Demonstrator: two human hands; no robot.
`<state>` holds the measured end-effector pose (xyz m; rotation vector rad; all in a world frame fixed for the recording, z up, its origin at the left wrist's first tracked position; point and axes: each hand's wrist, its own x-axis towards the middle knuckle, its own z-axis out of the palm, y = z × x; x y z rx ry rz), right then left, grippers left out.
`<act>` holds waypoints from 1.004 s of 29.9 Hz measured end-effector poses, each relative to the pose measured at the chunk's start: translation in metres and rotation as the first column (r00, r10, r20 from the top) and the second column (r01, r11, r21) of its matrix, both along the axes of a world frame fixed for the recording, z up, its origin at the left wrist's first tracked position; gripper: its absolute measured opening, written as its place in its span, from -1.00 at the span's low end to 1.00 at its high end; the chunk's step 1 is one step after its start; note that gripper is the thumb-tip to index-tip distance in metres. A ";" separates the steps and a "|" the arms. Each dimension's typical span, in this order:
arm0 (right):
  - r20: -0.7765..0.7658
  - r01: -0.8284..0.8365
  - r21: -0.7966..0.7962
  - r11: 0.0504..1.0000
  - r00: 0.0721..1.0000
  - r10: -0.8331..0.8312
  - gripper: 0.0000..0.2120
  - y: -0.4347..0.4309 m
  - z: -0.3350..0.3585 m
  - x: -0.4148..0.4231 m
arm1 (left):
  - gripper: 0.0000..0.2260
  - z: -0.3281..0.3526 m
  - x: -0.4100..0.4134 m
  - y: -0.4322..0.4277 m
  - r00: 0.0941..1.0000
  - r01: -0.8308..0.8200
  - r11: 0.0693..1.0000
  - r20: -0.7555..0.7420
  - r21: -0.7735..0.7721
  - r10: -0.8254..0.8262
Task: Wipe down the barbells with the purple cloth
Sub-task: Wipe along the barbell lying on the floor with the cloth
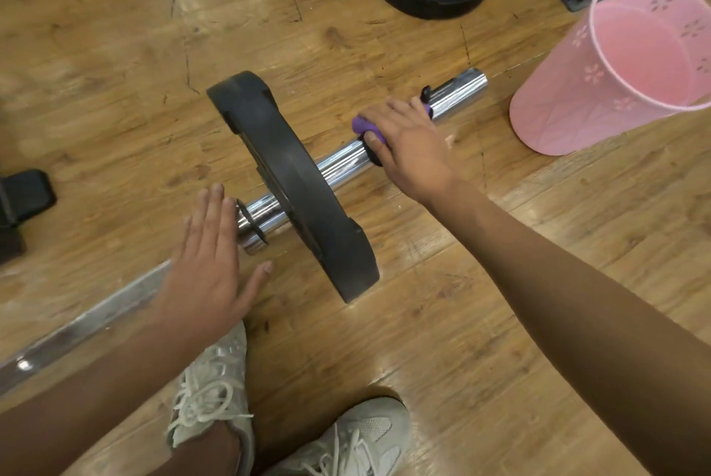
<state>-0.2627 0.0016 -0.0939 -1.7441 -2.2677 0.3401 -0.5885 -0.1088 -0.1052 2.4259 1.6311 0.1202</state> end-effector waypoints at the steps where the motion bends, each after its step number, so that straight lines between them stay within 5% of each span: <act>1: 0.017 -0.052 -0.014 0.999 0.999 0.052 -0.59 0.000 0.000 0.000 | -0.24 -0.002 0.008 -0.001 0.998 -0.057 0.998 0.000 0.021 0.057; 12: -0.062 0.022 -0.033 0.999 0.998 -0.024 -0.57 0.029 -0.001 0.022 | -0.36 -0.010 0.012 0.017 0.990 -0.141 0.982 -0.006 0.124 0.143; 30: -0.030 0.150 -0.034 0.988 0.988 -0.151 -0.60 0.093 0.004 0.015 | -0.43 -0.008 0.008 0.050 0.957 -0.270 0.961 0.131 0.061 0.260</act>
